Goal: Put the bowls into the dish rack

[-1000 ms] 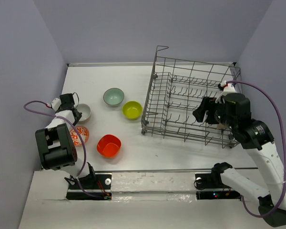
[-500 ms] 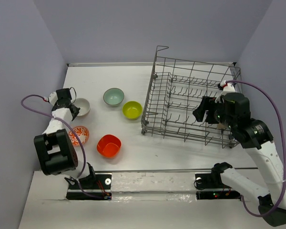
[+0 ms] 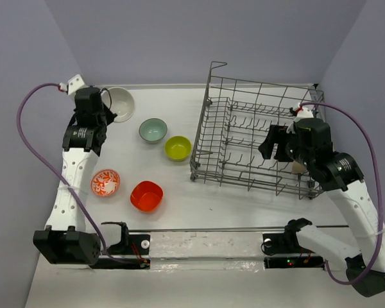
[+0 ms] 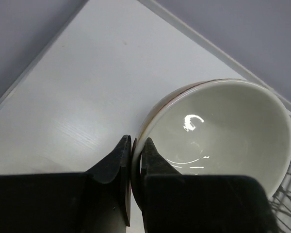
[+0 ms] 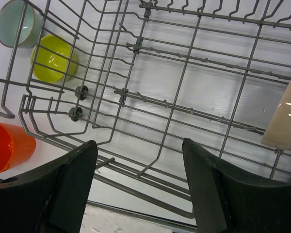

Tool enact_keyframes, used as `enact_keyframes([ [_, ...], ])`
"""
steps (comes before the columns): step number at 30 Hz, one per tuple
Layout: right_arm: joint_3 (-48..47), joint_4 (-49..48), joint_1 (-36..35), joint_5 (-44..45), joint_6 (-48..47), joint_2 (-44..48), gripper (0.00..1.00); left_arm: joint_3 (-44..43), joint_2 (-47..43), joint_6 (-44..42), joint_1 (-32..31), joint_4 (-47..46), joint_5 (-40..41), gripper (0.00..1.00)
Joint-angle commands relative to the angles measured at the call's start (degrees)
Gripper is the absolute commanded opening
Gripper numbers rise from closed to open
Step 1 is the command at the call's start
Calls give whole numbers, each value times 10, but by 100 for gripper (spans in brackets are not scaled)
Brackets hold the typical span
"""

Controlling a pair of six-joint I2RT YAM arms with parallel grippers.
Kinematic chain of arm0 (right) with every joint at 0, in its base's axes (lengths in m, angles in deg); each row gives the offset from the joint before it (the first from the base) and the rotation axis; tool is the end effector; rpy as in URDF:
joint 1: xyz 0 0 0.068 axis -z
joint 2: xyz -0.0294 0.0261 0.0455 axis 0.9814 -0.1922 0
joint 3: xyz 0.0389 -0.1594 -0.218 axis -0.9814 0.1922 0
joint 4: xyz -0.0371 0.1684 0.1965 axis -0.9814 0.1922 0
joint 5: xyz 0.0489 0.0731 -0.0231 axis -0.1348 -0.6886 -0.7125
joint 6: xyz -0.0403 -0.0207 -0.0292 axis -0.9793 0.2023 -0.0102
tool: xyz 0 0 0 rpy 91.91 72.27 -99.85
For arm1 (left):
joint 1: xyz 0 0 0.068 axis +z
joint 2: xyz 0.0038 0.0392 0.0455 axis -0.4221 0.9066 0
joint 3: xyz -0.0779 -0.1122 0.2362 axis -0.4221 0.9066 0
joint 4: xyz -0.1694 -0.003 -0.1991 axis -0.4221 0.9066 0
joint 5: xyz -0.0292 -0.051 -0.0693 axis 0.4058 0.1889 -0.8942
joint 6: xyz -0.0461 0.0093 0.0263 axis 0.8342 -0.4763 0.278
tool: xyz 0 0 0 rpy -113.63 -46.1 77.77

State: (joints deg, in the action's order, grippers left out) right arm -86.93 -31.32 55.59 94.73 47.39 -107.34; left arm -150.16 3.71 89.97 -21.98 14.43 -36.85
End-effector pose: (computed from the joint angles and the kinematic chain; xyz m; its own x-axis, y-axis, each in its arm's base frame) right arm 0.1521 0.0617 0.3890 -0.5888 0.1265 -0.7983 -0.1212 0.9627 0.2419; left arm 0.2567 0.0224 0.3977 -0.1930 -0.4518 -0.8710 -0.4219 0.8396 -0.3421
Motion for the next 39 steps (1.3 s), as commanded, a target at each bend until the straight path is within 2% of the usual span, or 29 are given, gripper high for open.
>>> enact_keyframes([
  [1, -57, -6, -4, 19, -6, -5, 76, -138, -3, -23, -146, 45, 73, 0],
  [2, -65, -4, -4, 21, -5, -7, 76, -163, 5, -23, -147, 60, 90, 0],
  [5, -100, 8, -4, 30, -3, -16, 76, -252, 48, -17, -292, 106, 150, 0],
  [8, -122, 13, -4, 31, 4, -22, 76, -318, 94, -9, -373, 141, 191, 0],
  [9, -125, 13, -4, 31, 4, -22, 76, -331, 108, -7, -420, 153, 199, 0],
  [11, -131, 13, -4, 29, 8, -25, 76, -368, 135, 2, -464, 164, 215, 0],
  [13, -141, 16, -4, 29, 11, -28, 76, -407, 180, 6, -524, 180, 273, 0],
  [16, -164, 25, -4, 38, 12, -29, 76, -456, 236, 8, -568, 188, 280, 0],
  [20, -189, 39, -4, 52, 11, -30, 76, -511, 299, 5, -604, 185, 286, 0],
  [28, -191, 40, -4, 57, 9, -32, 76, -577, 358, -3, -650, 167, 290, 0],
  [39, -181, 9, -4, 60, 11, -53, 76, -576, 388, 11, -678, 165, 288, 0],
])
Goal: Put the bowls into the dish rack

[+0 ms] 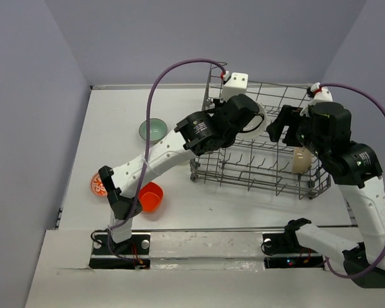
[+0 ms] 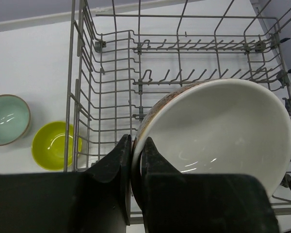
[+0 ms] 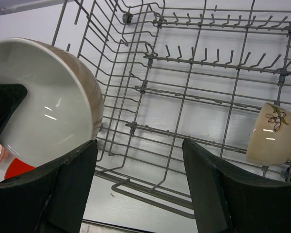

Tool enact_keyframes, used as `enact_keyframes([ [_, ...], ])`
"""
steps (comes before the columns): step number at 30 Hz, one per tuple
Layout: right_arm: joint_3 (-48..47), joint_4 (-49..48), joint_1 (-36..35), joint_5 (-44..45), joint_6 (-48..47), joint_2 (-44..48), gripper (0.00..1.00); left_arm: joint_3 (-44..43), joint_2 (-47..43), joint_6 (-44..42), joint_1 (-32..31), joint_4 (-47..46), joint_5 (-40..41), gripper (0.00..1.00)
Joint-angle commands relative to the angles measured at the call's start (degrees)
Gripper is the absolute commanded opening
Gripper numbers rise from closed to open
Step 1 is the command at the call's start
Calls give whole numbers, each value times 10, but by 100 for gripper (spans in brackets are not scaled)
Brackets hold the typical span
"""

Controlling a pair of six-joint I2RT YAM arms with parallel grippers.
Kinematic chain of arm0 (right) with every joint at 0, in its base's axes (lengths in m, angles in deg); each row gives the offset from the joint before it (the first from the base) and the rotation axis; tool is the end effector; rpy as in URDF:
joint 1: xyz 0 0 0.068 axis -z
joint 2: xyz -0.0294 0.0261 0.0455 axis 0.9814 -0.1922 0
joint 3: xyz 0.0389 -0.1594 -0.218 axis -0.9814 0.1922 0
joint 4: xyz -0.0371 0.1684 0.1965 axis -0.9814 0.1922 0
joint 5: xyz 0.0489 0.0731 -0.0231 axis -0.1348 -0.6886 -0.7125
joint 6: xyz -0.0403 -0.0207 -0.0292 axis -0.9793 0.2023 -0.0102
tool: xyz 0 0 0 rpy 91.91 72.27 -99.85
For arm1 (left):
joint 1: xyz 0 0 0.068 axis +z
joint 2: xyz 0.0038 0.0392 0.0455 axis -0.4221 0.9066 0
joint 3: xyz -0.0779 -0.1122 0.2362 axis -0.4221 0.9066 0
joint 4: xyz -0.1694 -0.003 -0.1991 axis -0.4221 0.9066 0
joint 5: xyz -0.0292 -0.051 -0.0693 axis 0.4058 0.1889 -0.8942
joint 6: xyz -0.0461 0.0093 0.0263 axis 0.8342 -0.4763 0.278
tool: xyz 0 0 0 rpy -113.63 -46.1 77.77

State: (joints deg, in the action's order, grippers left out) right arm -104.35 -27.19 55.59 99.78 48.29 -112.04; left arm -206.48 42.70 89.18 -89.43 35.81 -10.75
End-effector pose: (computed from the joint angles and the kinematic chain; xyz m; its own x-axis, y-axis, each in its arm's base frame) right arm 0.1454 0.0555 0.4608 -0.4483 0.1981 -0.8717 -0.0776 0.9628 0.2587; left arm 0.1886 -0.3408 0.4717 -0.3558 -0.0341 -0.9339 0.3010 0.9419 -0.1490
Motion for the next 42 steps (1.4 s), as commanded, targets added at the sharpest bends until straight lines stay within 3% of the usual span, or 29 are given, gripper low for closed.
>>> enact_keyframes([
  [1, -8, -34, -4, 10, 1, -7, 76, -8, -2, 19, -5, -56, 26, 0],
  [15, 33, -59, -4, 14, -1, -5, 76, -35, 26, 21, -22, -70, 3, 0],
  [21, 57, -84, -4, 26, 1, -14, 69, -36, 27, 27, -36, -71, 4, 0],
  [24, 71, -95, -4, 27, 2, -15, 56, -35, 25, 29, -41, -68, 5, 0],
  [30, 82, -108, -4, 35, 3, -17, 39, -34, 21, 33, -48, -67, 9, 0],
  [33, 85, -110, -4, 34, 3, -19, 24, -30, 20, 35, -51, -69, 10, 0],
  [42, 92, -115, -4, 40, 7, -20, 1, -31, 20, 30, -54, -76, 0, 1],
])
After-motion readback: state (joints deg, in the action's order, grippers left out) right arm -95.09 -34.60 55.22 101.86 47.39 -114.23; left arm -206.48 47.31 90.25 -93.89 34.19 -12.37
